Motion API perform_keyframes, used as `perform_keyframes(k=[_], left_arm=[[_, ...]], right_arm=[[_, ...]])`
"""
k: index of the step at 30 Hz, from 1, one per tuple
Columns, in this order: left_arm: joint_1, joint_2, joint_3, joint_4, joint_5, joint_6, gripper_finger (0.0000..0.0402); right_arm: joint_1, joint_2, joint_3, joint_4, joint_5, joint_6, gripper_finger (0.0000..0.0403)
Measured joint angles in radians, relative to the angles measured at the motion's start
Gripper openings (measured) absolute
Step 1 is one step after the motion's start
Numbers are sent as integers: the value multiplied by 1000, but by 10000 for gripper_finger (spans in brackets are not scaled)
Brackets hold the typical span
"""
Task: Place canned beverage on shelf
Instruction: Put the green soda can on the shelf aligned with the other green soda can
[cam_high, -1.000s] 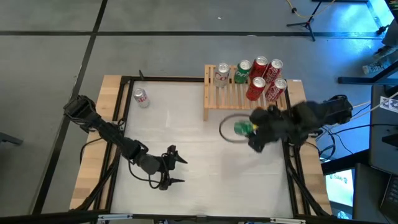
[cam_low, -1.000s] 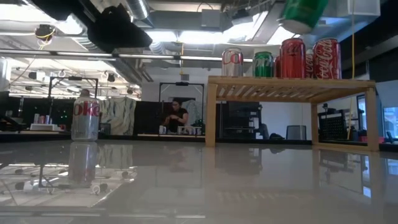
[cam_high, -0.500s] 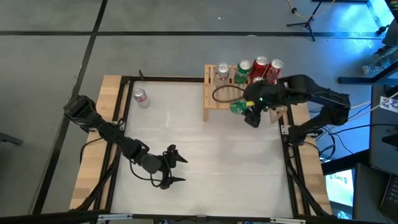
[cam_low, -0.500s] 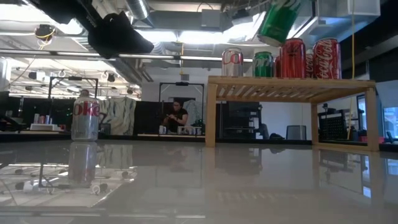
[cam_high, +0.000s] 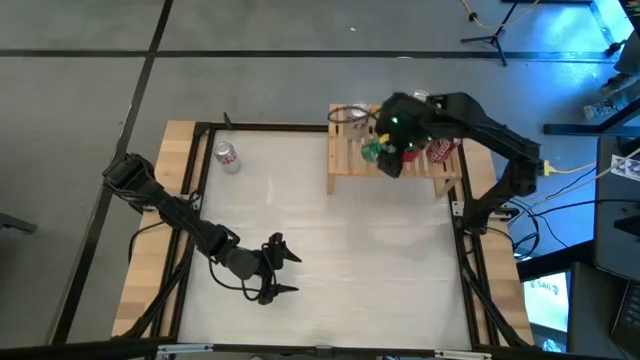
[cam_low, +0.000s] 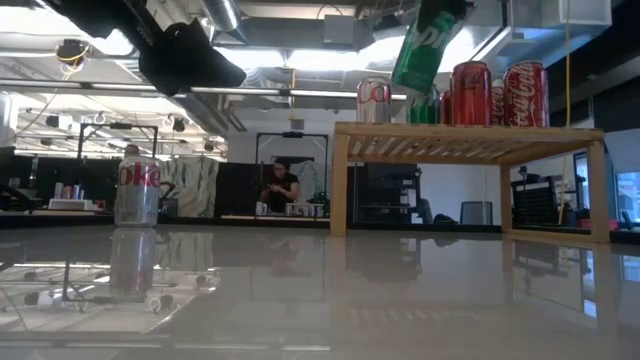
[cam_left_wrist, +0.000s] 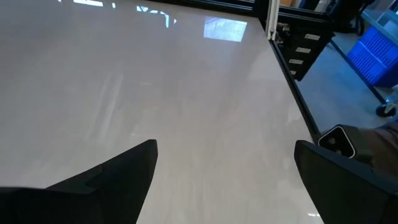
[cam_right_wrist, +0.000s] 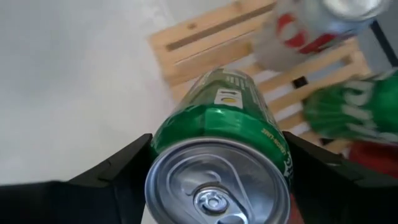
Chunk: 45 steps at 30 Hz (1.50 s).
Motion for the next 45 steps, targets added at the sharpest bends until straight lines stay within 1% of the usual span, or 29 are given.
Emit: perform_keyframes(k=[4,9,13,20,25,29,32,35,40,45], left_arm=[[1,0,0,0,0,3,368],[1,0,0,0,0,4,368],[1,1,0,0,0,19,368],[1,1,0,0,-1,28,368],[-2,1,0,0,-1,30,368],[-6,1,0,0,-2,30,368],[-6,1,0,0,-1,30,368],[-6,1,0,0,-2,31,368],[-13,2,0,23,-55,86,368],[-13,2,0,36,-61,106,368]], right_arm=[[-58,81,73,-70,-5,-12,297],[-89,125,80,-68,-61,-46,297],[-98,144,77,-63,-65,-66,297],[-104,144,76,-65,-86,-83,297],[-150,144,76,-65,-140,-82,297],[-182,142,76,-65,-139,-82,297],[-205,141,76,-65,-161,-83,297],[-212,141,75,-65,-164,-84,297],[-218,141,73,-64,-182,-82,297],[-217,138,15,-63,-194,-77,297]])
